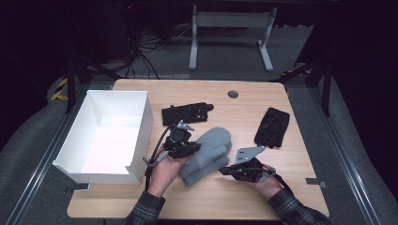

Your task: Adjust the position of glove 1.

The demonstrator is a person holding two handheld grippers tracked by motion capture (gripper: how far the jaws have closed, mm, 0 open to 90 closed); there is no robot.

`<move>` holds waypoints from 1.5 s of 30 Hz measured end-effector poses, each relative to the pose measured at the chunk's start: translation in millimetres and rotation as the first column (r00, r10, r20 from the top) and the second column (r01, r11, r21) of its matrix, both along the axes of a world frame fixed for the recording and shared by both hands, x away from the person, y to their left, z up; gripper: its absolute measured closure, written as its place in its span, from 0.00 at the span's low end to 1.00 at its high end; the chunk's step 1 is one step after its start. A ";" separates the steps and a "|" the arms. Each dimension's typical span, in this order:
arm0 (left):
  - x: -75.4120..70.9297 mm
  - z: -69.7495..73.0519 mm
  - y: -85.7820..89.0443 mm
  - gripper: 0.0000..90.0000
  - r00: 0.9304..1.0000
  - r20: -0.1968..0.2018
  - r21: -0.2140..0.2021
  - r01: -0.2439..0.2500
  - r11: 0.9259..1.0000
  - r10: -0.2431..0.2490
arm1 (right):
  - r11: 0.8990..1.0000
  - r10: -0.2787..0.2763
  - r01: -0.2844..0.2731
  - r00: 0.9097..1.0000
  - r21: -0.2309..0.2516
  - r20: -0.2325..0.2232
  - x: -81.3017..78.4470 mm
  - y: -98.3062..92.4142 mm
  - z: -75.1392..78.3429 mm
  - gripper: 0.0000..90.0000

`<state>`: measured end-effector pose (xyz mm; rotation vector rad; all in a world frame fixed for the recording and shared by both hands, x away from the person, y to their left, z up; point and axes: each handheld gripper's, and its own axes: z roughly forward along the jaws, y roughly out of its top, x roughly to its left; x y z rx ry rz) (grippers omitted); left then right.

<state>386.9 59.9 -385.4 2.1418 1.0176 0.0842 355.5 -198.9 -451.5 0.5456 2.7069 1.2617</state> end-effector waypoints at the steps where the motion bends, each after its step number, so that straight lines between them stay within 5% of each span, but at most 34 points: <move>1: -0.1 -1.5 -1.6 0.95 1.000 0.000 0.006 -0.001 1.000 0.001 | 1.000 -0.016 0.016 1.000 0.001 0.001 1.0 -6.3 1.2 1.00; 14: -4.4 -7.1 -13.4 0.95 1.000 -0.005 0.004 0.011 1.000 -0.011 | 0.987 -0.160 0.160 0.987 -0.006 0.016 6.0 -70.4 4.5 1.00; 22: -1.8 -15.4 -13.0 0.92 0.998 -0.010 0.041 0.055 0.998 -0.054 | 0.981 -0.195 0.195 0.981 -0.016 0.019 7.2 -82.7 3.8 0.99; 29: -1.7 -11.7 -11.3 0.51 0.994 0.069 0.054 0.076 0.996 -0.080 | 0.979 -0.201 0.201 0.979 -0.037 0.021 9.4 -81.8 -0.4 0.88; 36: 4.2 -2.7 -6.1 0.35 0.986 0.118 0.051 0.109 0.993 -0.115 | 0.977 -0.208 0.208 0.978 -0.043 0.019 10.0 -81.8 -1.8 0.76; 41: 16.5 -4.8 -7.1 0.21 0.981 0.112 0.059 0.150 0.987 -0.156 | 0.972 -0.231 0.232 0.973 -0.049 0.016 11.2 -83.7 -3.9 0.58; 45: 29.1 -7.0 -5.2 0.19 0.983 0.105 0.058 0.148 0.987 -0.154 | 0.968 -0.244 0.244 0.970 -0.057 0.010 11.7 -83.9 -5.8 0.50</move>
